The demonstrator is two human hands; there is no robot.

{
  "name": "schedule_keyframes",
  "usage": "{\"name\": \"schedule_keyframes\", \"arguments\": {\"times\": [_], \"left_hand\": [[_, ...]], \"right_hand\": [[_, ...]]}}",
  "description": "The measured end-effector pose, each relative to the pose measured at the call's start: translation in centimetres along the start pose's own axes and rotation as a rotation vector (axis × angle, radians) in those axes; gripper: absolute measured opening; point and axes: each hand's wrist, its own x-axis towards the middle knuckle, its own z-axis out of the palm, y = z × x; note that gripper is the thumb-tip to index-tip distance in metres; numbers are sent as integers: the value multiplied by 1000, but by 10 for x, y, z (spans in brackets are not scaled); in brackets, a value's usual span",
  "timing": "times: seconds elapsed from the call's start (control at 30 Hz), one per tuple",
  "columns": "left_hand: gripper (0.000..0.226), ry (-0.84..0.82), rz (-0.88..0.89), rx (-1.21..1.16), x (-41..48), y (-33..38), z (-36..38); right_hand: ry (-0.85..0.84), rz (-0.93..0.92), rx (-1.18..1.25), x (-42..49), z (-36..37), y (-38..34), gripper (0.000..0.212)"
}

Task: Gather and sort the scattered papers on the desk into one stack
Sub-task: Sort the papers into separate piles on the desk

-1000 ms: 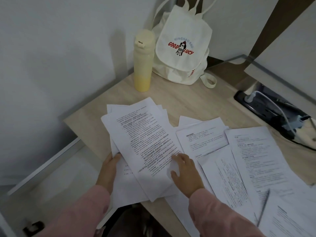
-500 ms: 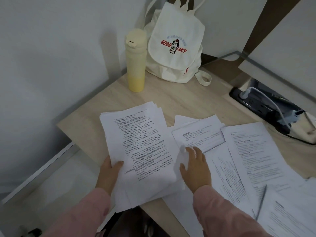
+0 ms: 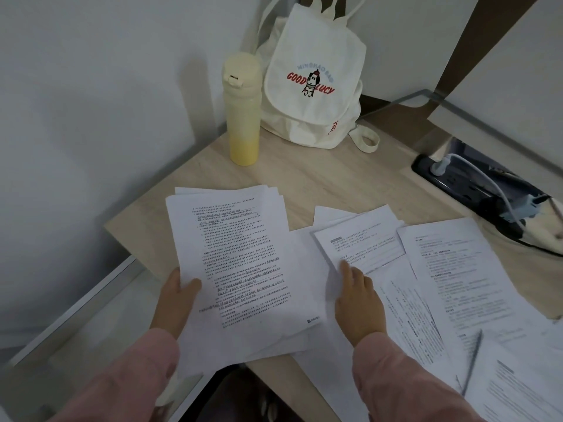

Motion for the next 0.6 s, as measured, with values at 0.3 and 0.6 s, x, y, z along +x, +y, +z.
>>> {"name": "schedule_keyframes", "arguments": {"times": [0.3, 0.6], "left_hand": [[38, -17, 30, 16, 0, 0, 2], [38, -56, 32, -12, -1, -2, 4]], "right_hand": [[158, -1, -24, 15, -24, 6, 16], [17, -110, 557, 18, -54, -63, 21]]}}
